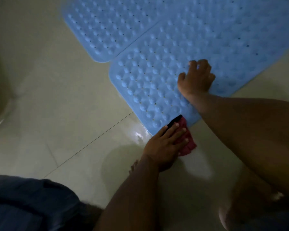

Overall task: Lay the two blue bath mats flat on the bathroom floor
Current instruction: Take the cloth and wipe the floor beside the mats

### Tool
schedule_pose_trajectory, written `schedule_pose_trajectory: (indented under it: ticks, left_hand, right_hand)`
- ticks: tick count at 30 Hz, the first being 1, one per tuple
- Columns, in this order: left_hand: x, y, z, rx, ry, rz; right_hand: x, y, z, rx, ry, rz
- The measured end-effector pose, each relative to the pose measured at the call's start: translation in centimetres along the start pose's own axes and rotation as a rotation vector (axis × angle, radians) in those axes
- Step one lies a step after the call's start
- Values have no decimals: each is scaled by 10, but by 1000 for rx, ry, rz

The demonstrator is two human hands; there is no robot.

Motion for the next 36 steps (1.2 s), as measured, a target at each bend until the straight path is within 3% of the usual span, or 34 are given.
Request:
schedule_pose_trajectory:
  ticks: [9,11,18,21,29,32,36]
  left_hand:
    - [-81,-12,-50,3,366,62]
    - [-82,-17,-53,-62,537,68]
    - [-69,-12,-130,-253,978,145]
    - [-49,-6,-166,-310,1117,205]
    - [-37,7,-208,-305,1057,325]
    - [-34,35,-215,-221,1021,378]
    - [-34,80,-242,-436,1221,250]
  right_hand:
    - [26,-13,-63,118,-4,-10]
    - [22,-21,-72,149,37,-19]
    - [4,-36,-75,95,107,209]
    - [0,-43,-77,34,138,231]
    - [2,-56,-77,-7,168,-35]
    - [6,-46,-76,14,172,-224]
    - [25,-10,-79,10,117,-487]
Point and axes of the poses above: each hand's wrist, its own x-axis towards the middle knuckle, its own y-axis out of the back of the hand, z = x × y, the point moved 6 cm from there along x, towards the middle knuckle, and after that the axes turned 3 degrees about -x, right-handed, at the moved point
